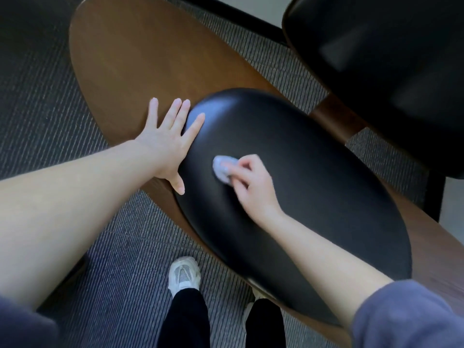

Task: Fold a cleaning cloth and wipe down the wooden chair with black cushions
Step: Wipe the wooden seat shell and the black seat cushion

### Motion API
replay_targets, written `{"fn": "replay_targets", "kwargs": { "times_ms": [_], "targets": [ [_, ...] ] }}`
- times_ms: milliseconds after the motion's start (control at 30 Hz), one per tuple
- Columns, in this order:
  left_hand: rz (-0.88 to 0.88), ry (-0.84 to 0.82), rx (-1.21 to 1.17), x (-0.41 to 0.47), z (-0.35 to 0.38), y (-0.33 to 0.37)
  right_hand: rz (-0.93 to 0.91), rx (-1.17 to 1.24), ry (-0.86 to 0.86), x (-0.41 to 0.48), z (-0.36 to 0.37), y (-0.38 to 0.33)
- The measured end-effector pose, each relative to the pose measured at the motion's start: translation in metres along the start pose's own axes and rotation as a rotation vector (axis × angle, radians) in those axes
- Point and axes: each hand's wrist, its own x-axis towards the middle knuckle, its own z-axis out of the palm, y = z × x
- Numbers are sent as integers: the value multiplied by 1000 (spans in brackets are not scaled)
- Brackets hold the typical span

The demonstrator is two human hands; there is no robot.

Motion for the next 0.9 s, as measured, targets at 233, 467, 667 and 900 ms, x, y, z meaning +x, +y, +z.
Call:
{"fn": "replay_targets", "kwargs": {
  "times_ms": [233,467,667,900],
  "targets": [
    [60,15,10,6,-8,17,443,48,244,73,-15,25],
    [-11,-143,26,28,-21,30,563,-118,253,111,-57,86],
    [-48,-260,42,30,-29,33,635,-225,240,117,-79,120],
    [-72,-317,39,29,-35,35,877,-221,218,128,-99,139]
  ]
}}
